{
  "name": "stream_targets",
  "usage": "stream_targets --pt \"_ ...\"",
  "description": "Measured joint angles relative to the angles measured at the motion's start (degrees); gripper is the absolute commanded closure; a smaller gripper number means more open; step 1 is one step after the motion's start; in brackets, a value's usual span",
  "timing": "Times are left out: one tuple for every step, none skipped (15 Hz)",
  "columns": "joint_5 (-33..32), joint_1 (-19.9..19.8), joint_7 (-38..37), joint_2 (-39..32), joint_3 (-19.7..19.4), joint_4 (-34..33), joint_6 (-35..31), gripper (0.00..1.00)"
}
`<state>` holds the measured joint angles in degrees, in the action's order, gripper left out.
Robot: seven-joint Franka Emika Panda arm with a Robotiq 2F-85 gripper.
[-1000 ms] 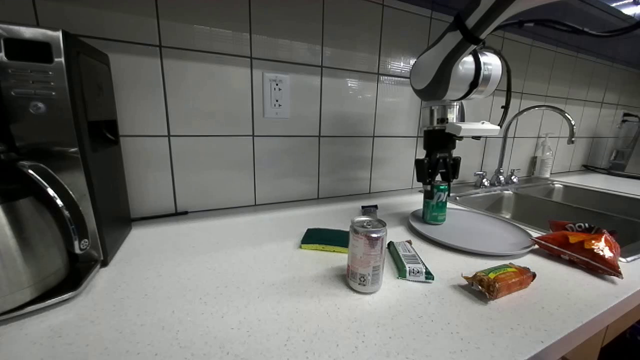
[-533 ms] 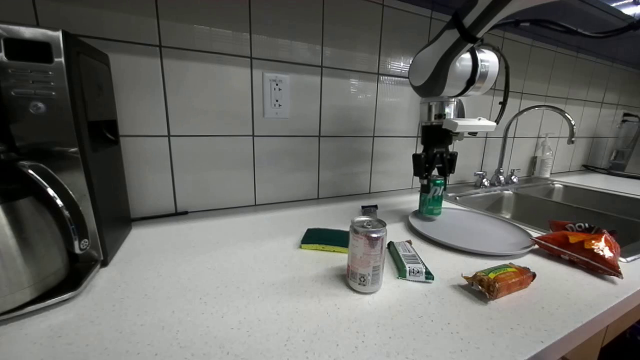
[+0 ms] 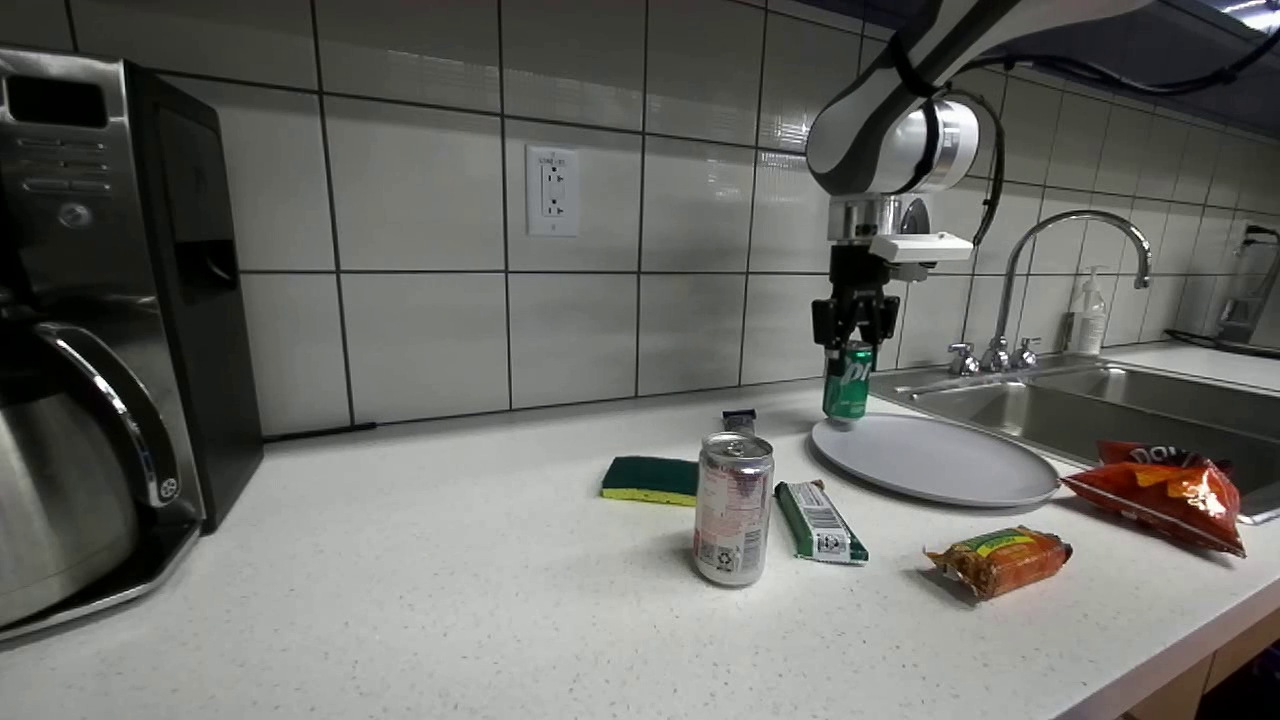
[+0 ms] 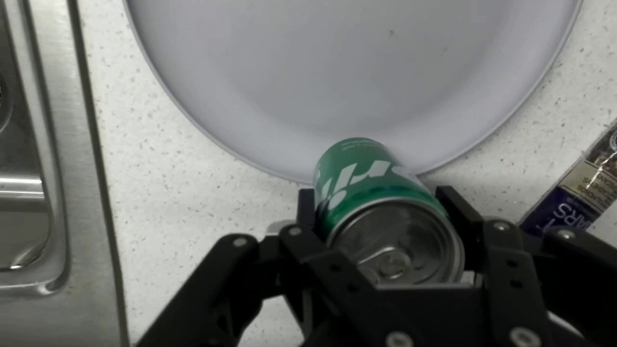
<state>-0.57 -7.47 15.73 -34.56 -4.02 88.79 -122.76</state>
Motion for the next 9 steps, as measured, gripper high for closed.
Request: stream_targets --pt "0.0 0.0 0.0 -0.4 0.0 -0.8 0.1 0.62" --pt "0.0 0.0 0.0 -0.7 0.1 -1.5 0.2 0.62" --pt "0.0 0.0 0.0 -1.0 0.1 -2.2 0.3 0.62" --pt "0.0 0.0 0.0 -1.2 0.2 -2.8 0.5 0.62" --pt "0.0 0.0 0.0 -1.5 0.2 -3.5 0.6 0.62" --pt "0.0 0.0 0.0 -1.9 0.2 -4.1 0.8 0.62" --pt "0.0 0.0 0.0 -2.2 0.2 -4.7 1.0 0.62" --pt "0.0 0.0 0.0 -2.6 0.2 -5.4 1.3 0.62" --pt "0.0 0.0 0.0 -3.1 0.2 -6.3 1.7 0.62"
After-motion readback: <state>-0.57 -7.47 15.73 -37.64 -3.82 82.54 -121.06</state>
